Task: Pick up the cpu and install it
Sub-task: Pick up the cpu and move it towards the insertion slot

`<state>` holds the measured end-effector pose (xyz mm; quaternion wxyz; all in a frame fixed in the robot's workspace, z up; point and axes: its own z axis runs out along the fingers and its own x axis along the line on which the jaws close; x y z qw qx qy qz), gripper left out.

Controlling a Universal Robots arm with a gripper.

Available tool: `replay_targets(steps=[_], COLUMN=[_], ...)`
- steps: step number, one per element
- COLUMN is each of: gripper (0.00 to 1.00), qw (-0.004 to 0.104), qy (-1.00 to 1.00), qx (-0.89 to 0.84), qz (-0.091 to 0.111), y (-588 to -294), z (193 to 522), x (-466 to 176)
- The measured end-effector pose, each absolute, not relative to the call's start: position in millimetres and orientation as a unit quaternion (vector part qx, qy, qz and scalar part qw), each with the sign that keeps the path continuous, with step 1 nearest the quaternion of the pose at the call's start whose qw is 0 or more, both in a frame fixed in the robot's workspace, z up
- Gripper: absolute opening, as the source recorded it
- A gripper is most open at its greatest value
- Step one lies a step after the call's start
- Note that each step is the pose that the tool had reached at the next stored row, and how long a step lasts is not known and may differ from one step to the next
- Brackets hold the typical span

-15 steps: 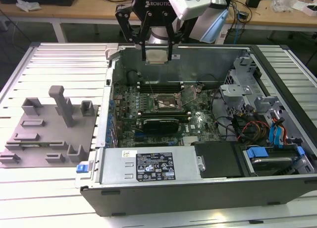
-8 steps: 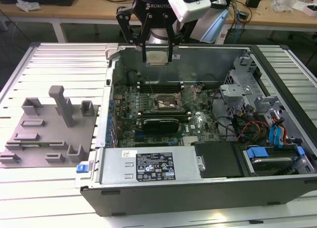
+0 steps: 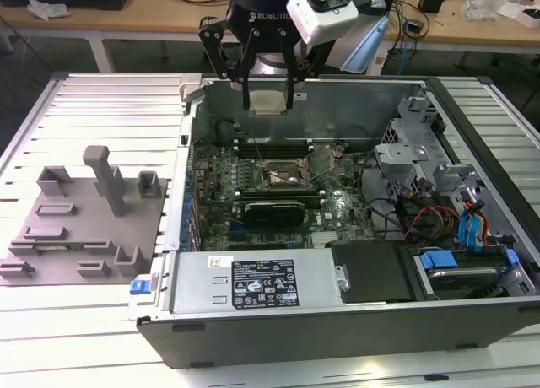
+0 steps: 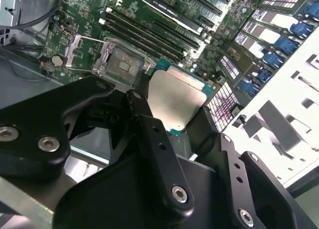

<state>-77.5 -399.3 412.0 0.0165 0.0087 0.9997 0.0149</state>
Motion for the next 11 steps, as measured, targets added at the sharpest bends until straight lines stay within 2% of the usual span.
replay_targets(steps=[11], gripper=[0.55], qw=[0.014], qy=[1.0], qx=[0.009], qz=[0.015], y=[-399.3], z=[403.9], x=[-75.2])
